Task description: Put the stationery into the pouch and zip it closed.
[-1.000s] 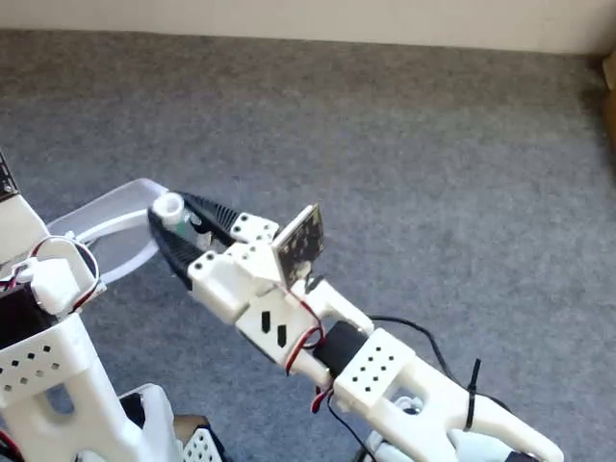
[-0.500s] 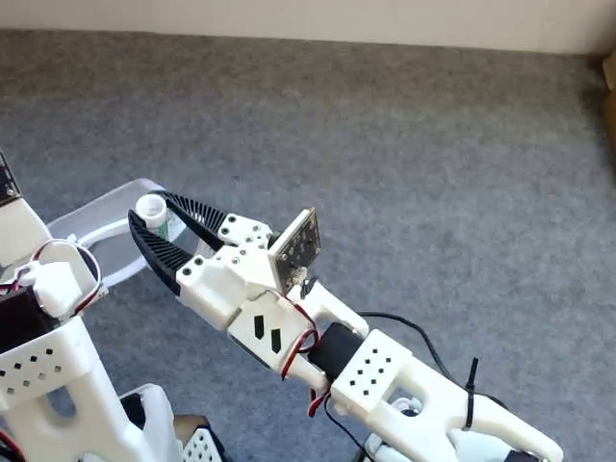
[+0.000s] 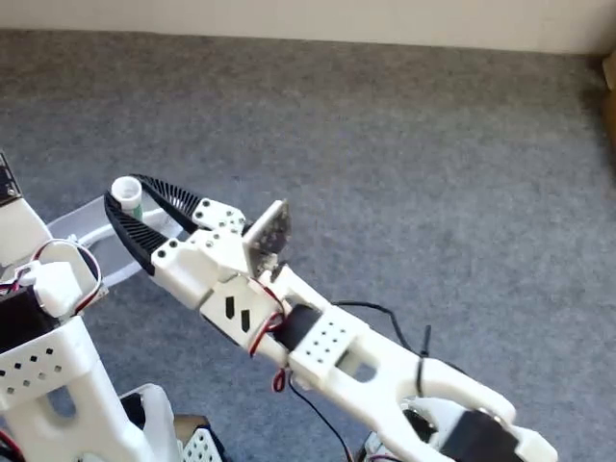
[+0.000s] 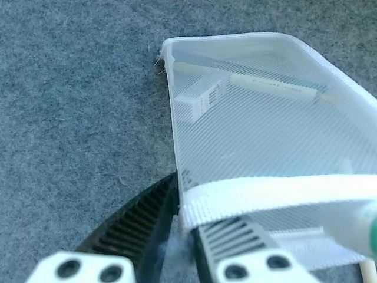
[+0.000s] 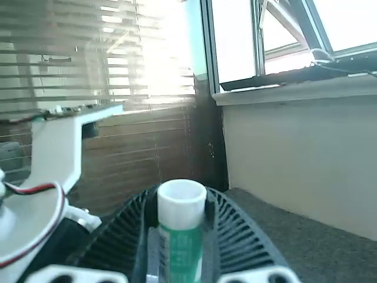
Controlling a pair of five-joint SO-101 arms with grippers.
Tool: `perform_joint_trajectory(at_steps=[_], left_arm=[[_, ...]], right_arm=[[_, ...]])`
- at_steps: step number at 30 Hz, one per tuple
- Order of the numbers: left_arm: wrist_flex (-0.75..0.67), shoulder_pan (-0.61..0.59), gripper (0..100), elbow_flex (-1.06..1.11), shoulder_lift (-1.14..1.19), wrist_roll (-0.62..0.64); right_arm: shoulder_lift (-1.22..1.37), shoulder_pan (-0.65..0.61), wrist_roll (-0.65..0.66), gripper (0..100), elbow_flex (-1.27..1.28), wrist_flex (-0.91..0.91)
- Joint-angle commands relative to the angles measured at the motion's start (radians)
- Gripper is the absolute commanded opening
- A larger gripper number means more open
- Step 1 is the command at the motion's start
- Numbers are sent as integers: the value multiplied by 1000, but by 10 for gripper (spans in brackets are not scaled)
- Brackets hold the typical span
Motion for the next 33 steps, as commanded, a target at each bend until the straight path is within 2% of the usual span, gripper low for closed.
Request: perform_joint_trajectory(at_steps=[1,7,14,17,30,33], left_arm=[[2,24,6,-4,7,-11],[2,24,6,-5,7,-11],[2,24,6,-5,7,-11],[2,24,6,-5,7,-11],[2,-54,6,-4,7,-11],[2,-56,6,-4,7,-9]], right_arm=[[22,-4,-5,5,-65,-85],[102,-5,0,5,-1,-176],[136,-76,272,5,199,-417],[139,-104,336,5,292,-463],[147,-102,344,8,335,-493],[147,-104,344,53,337,-493]])
